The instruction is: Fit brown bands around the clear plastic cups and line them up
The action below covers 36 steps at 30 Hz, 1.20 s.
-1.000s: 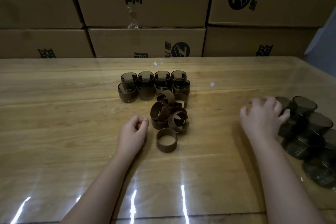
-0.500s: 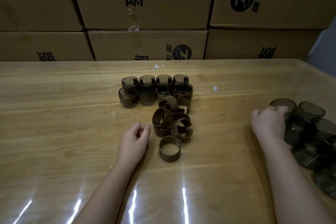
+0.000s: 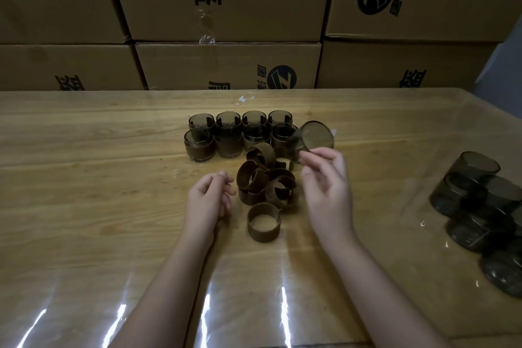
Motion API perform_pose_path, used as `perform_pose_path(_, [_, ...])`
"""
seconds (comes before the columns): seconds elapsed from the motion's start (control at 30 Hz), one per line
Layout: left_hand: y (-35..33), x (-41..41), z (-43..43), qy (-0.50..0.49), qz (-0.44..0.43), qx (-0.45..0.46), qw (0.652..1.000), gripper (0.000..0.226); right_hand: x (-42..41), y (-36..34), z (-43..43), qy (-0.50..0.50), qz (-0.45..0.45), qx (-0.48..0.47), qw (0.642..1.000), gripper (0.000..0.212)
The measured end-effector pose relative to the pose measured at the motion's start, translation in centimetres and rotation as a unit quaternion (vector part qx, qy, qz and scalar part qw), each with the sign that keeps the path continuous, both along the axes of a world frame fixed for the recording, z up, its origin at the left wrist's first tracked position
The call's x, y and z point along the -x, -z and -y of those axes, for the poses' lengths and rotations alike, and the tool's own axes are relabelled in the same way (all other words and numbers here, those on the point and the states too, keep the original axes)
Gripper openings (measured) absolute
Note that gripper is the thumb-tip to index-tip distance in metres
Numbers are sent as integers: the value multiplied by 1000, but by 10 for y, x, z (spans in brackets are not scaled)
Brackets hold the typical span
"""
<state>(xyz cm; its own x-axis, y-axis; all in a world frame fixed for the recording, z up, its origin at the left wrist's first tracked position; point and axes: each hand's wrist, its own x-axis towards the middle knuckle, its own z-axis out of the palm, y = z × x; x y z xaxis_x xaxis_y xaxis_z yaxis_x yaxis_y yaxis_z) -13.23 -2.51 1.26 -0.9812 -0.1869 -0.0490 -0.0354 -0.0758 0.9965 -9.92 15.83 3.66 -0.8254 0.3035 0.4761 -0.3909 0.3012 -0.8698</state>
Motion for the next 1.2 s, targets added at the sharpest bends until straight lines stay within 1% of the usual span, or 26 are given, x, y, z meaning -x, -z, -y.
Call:
perform_pose_path(0.07, [1, -4, -6, 16, -15, -63, 998, 23, -9, 2, 16, -52, -26, 29, 998, 25])
perform_pose_path(0.13, [3, -7, -11, 55, -36, -104, 992, 24, -15, 6, 25, -97, -35, 44, 994, 24])
perform_pose_path(0.2, [3, -10, -12, 125, -42, -145, 981, 43, -17, 12, 28, -139, -31, 82, 986, 24])
perform_pose_path(0.27, [1, -9, -12, 188, -33, -182, 965, 63, -16, 16, 28, -173, -23, 139, 975, 26])
perform_pose_path(0.33, [1, -8, -12, 229, -30, -199, 952, 73, -13, 19, 25, -201, -14, 198, 959, 30])
perform_pose_path(0.43, [3, -7, -13, 248, -40, -199, 947, 59, -9, 21, 19, -231, -3, 237, 944, 32])
perform_pose_path(0.5, [3, -6, -13, 253, -43, -202, 945, 56, -8, 21, 16, -243, 10, 243, 939, 30])
perform_pose_path(0.53, [3, -5, -14, 250, -41, -204, 946, 57, -8, 21, 15, -243, 8, 233, 941, 28])
perform_pose_path(0.57, [2, -5, -14, 243, -37, -209, 947, 58, -9, 22, 13, -233, -8, 200, 952, 26])
perform_pose_path(0.6, [1, -4, -15, 233, -35, -219, 947, 60, -9, 22, 11, -210, -35, 134, 968, 26])
perform_pose_path(0.63, [0, -4, -15, 222, -37, -230, 947, 67, -10, 24, 10, -176, -67, 43, 981, 29])
perform_pose_path(0.67, [-1, -3, -14, 211, -41, -241, 946, 77, -9, 27, 9, -143, -94, -50, 984, 34])
perform_pose_path(0.7, [-2, -2, -13, 202, -43, -248, 946, 86, -8, 30, 9, -114, -106, -118, 981, 41])
perform_pose_path(0.73, [-2, -2, -12, 195, -46, -254, 946, 90, -7, 32, 10, -96, -97, -152, 979, 48])
perform_pose_path(0.8, [-2, -1, -11, 192, -50, -261, 945, 87, -4, 34, 13, -96, -47, -159, 982, 57])
perform_pose_path(0.9, [-3, -1, -12, 185, -53, -260, 946, 86, -1, 37, 15, -124, -3, -136, 983, 58])
perform_pose_path(0.97, [-2, -1, -12, 172, -62, -258, 949, 81, 0, 39, 14, -126, -2, -135, 983, 57])
perform_pose_path(1.07, [2, 1, -13, 145, -78, -253, 953, 58, 0, 39, 15, -129, -7, -141, 982, 57])
perform_pose_path(1.13, [5, 3, -14, 129, -93, -231, 960, 58, 0, 38, 15, -128, -17, -149, 980, 57])
perform_pose_path(1.2, [7, 3, -13, 119, -102, -187, 970, 64, -1, 37, 15, -123, -39, -162, 978, 55])
